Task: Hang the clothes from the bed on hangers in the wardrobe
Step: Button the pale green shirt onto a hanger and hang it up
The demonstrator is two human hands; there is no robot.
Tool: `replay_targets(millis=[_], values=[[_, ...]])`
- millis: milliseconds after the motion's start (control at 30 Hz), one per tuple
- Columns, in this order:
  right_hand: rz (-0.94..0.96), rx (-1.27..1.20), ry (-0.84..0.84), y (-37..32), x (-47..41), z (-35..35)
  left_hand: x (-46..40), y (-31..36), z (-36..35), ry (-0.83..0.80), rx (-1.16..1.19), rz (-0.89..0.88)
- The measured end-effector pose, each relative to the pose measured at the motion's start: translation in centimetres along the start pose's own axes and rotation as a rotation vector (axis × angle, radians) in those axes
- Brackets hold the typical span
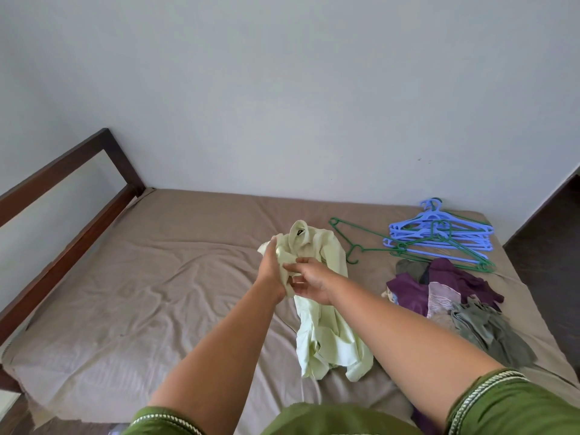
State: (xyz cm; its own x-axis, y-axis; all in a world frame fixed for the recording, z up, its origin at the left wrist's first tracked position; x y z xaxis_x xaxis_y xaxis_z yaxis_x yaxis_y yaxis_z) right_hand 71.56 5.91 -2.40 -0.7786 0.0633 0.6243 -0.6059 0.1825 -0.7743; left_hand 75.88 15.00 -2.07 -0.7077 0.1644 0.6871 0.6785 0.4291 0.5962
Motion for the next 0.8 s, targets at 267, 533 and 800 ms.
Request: replay_targets(millis=[267, 533, 800], values=[[0.125, 0.660, 0.366, 2.4, -2.5, 5.4, -1.8, -3.6, 1.2, 0.392, -0.486, -0.100], [0.020, 0.836, 0.452, 6.2, -3.8, 9.7, -4.0, -5.9, 2.0, 0.136, -0.746, -0.097], [0.073, 0.808, 0.543, 7.3, -5.2, 11.8, -6.8, -7.3, -0.6, 0.035, -0.861, -0.241]])
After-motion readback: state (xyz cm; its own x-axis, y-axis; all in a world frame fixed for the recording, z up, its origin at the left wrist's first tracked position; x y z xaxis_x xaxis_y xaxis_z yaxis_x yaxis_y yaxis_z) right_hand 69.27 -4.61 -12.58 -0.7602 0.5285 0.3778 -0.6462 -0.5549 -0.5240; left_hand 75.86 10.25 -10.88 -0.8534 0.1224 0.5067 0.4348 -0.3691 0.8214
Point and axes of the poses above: each hand's wrist, its own x-axis away from the middle knuckle, its own z-axis out of the back of the hand, y = z × x, the point moved 2 cm from there along -x, towards the middle knuckle, and after that the axes turned 12 degrees about x, right-handed, at the moved point
